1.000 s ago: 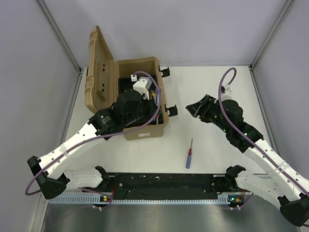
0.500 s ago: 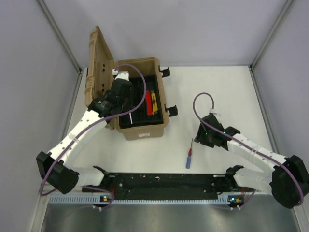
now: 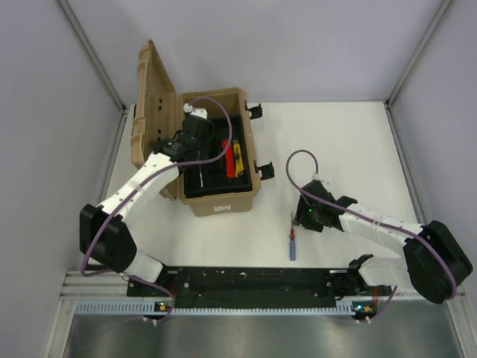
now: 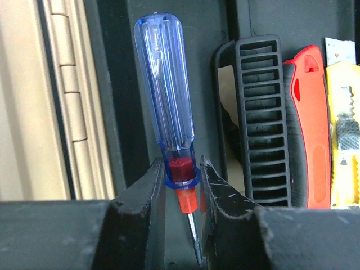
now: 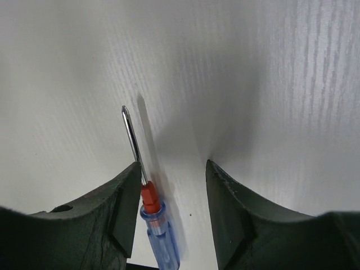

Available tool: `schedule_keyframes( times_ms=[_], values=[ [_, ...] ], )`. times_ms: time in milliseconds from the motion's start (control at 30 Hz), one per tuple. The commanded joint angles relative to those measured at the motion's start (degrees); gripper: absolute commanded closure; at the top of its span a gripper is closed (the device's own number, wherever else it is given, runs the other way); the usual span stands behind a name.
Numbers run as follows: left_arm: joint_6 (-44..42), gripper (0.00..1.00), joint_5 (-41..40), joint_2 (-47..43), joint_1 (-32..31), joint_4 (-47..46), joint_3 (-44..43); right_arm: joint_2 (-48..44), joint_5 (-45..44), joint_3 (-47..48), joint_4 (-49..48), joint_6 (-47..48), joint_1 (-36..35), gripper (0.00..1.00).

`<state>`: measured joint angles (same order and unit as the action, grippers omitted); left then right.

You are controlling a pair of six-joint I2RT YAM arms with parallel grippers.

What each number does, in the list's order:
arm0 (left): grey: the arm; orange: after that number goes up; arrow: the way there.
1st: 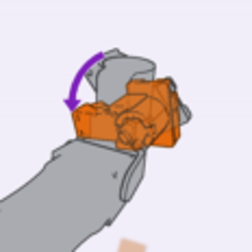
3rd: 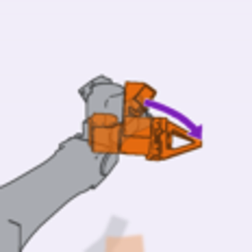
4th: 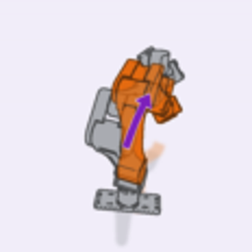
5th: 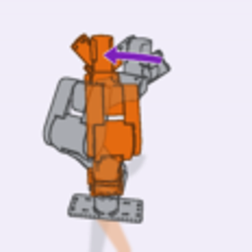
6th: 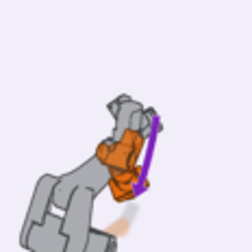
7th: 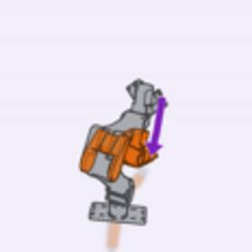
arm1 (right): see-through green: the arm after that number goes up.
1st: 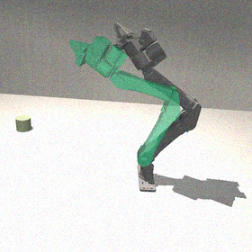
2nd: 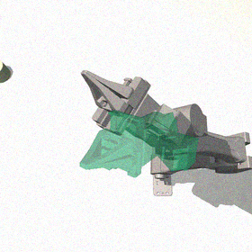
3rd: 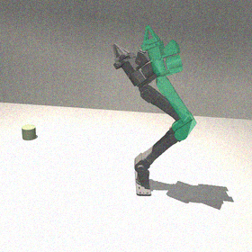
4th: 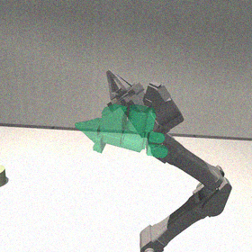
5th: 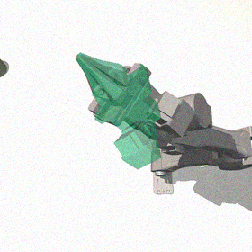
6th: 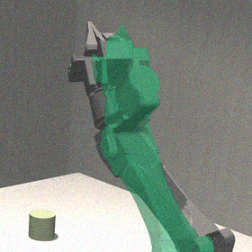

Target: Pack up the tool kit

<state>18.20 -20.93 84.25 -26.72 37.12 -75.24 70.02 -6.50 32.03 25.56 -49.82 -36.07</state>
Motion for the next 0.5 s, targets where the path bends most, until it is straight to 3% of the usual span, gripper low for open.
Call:
schedule_keyframes(
  times_ms=[0, 133, 467],
  values=[
    [-1.41, 1.00, -0.70, 1.71, 0.27, -3.11, -3.07, 3.19, 0.62, -0.65, -2.18, -1.94, -2.16, 0.52],
    [-0.27, 0.96, 0.54, 2.68, 0.35, -3.37, -3.15, 4.42, 0.18, -1.62, -2.97, -2.91, -2.51, 0.53],
    [-0.52, 0.55, 4.83, 1.18, 0.27, -0.92, -7.28, 3.90, -2.28, -1.97, -3.06, -2.30, -2.68, 0.77]
  ],
)
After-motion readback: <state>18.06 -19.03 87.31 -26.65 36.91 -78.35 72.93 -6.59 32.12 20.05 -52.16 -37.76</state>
